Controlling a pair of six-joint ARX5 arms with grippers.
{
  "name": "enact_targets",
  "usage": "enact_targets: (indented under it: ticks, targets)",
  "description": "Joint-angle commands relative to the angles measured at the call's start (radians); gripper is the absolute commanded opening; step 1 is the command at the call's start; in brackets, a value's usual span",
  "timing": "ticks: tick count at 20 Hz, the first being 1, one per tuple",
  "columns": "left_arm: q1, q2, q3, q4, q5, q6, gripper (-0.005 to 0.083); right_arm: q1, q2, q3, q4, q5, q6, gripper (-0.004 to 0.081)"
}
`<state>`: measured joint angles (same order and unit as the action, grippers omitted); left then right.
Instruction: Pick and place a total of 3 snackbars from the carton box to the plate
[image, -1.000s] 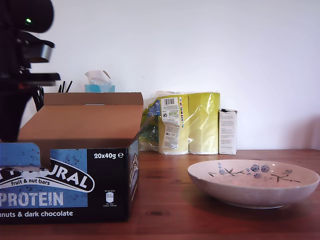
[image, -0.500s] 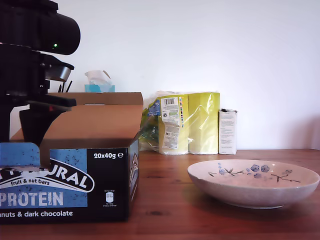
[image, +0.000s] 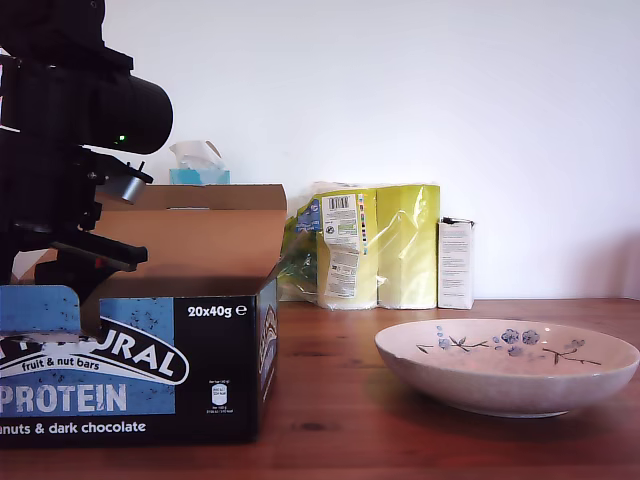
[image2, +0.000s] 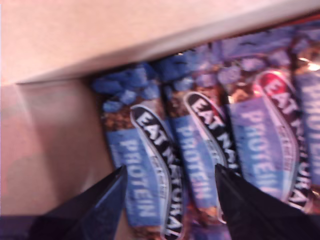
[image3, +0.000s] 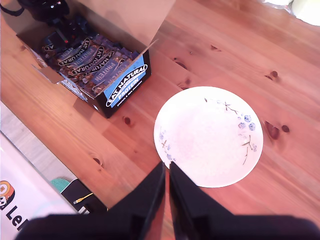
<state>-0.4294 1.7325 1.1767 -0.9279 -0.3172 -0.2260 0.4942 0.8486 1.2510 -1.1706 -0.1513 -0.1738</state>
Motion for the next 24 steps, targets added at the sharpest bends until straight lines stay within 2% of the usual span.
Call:
enact_targets:
  ticks: [1,5,10,13,16,24]
  targets:
    - [0.001,0.019,-0.009,0.006,-0.007,-0.003,0.0442,0.003,-0.002,-0.004,0.005,-0.008,-0.006,-0.0013]
    - [0.001,0.057,-0.009,0.008,-0.008,-0.002,0.0442,0.006,-0.003,-0.004,0.005,-0.008,-0.007,-0.0013]
    - [0.001,0.068,-0.009,0.007,-0.074,-0.002,0.0442,0.014,-0.002,-0.004,0.006,-0.008,-0.009,-0.0013]
    - [0.002,0.071,-0.009,0.007,-0.068,-0.003,0.0438,0.030,-0.003,-0.004,0.004,-0.008,-0.010,-0.0013]
    - [0.002,0.076,-0.009,-0.003,-0.057,-0.006,0.0373,0.041,-0.003,-0.004,0.002,-0.008,-0.011,-0.0013]
    - [0.004,0.122,-0.009,-0.018,-0.057,-0.010,0.0374,0.063,-0.003,-0.004,-0.006,-0.008,-0.011,-0.0013]
